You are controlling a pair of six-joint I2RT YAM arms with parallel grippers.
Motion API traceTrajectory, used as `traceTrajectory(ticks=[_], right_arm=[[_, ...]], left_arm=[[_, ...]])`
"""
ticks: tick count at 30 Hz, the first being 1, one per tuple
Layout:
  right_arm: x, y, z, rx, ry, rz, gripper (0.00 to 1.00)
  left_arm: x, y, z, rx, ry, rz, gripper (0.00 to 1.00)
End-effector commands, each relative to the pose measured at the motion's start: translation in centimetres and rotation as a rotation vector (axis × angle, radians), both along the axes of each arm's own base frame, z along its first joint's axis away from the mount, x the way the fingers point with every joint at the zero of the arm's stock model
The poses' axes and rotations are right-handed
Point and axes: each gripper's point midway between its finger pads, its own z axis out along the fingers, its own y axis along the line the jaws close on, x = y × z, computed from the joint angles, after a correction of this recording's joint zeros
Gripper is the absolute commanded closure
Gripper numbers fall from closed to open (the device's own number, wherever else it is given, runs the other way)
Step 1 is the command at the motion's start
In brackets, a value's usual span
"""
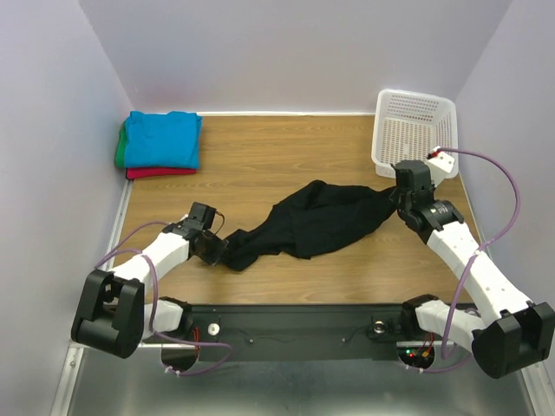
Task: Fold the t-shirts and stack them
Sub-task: Flatten the tshirt out
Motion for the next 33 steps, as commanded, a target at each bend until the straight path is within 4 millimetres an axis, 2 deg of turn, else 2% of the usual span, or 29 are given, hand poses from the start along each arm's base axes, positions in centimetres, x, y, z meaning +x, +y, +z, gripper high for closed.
traceTrajectory(ticks=[1,2,5,6,9,10,11,12,13,15,16,17,19,20,22,23,24,25,26,27,28,30,33], right_arm=[[0.2,-0.8,1.3,-0.012,-0.052,-0.033,1.0],[0.3,-0.8,1.4,-0.015,-0.053,-0.035,1.0],[0.4,-0.9,2.0,-0.018,-0.064,-0.043,1.0],[0.7,-0.9,2.9,-0.015,-0.084,-0.045,1.0],[0.9,-1.2,5.6,-0.014,-0.146,-0.059,1.0],[1.2,-1.2,8.0,-0.002,-0.198,-0.063,1.0],[1.1,-1.3,9.4,-0.002,-0.228,-0.062,1.0],[1.1,-1.3,12.1,0.011,-0.286,-0.061,1.0],[1.0,-1.3,13.3,0.009,-0.309,-0.055,1.0],[0.4,-1.4,16.1,0.025,-0.374,-0.046,1.0],[0.1,-1.5,17.2,0.028,-0.398,-0.046,1.0],[-0.4,-1.8,19.1,0.032,-0.441,-0.048,1.0],[-1.8,-2.2,21.6,0.049,-0.508,-0.052,1.0],[-2.4,-2.2,23.2,0.065,-0.548,-0.039,1.0],[-3.9,-2.2,25.7,0.092,-0.618,-0.013,1.0],[-4.7,-1.6,27.7,0.118,-0.666,0.035,1.0],[-5.3,-1.3,28.8,0.13,-0.694,0.062,1.0],[-5.9,-1.0,29.9,0.145,-0.725,0.098,1.0],[-6.6,-0.5,31.1,0.158,-0.751,0.139,1.0],[-7.8,0.7,33.1,0.187,-0.801,0.229,1.0],[-8.3,1.4,33.9,0.202,-0.82,0.275,1.0],[-10.5,2.7,36.2,0.242,-0.886,0.382,1.0],[-12.8,2.8,37.3,0.27,-0.933,0.419,0.99]], left_arm=[[1.5,1.6,0.9,0.104,-0.019,0.065,1.0],[2.1,2.3,1.5,0.147,-0.037,0.08,1.0],[4.9,3.2,5.7,0.22,-0.134,0.081,1.0],[6.5,3.1,8.7,0.225,-0.198,0.082,1.0],[8.5,4.2,14.4,0.294,-0.325,0.069,1.0],[9.0,4.5,16.5,0.308,-0.372,0.078,1.0],[10.1,5.0,20.7,0.326,-0.467,0.1,1.0],[9.8,5.7,23.0,0.339,-0.511,0.12,1.0],[10.1,6.4,26.8,0.358,-0.597,0.146,1.0],[8.9,7.7,31.3,0.362,-0.705,0.196,1.0],[8.5,8.0,34.3,0.35,-0.784,0.215,1.0],[7.2,8.9,36.8,0.364,-0.858,0.226,1.0],[5.7,9.7,40.3,0.354,-0.963,0.252,1.0],[4.0,10.7,43.0,0.352,-1.041,0.278,1.0],[2.2,11.5,45.9,0.341,-1.123,0.302,1.0],[0.3,12.1,48.6,0.328,-1.204,0.32,1.0],[-0.6,12.4,49.5,0.326,-1.234,0.319,1.0],[-2.0,12.8,51.8,0.302,-1.308,0.334,1.0],[-2.8,12.5,53.0,0.302,-1.353,0.292,1.0],[-4.7,12.6,55.4,0.27,-1.438,0.292,1.0],[-5.7,12.6,56.3,0.254,-1.478,0.28,1.0],[-8.2,12.8,58.6,0.222,-1.561,0.268,1.0],[-9.6,13.5,59.3,0.217,-1.583,0.295,1.0]])
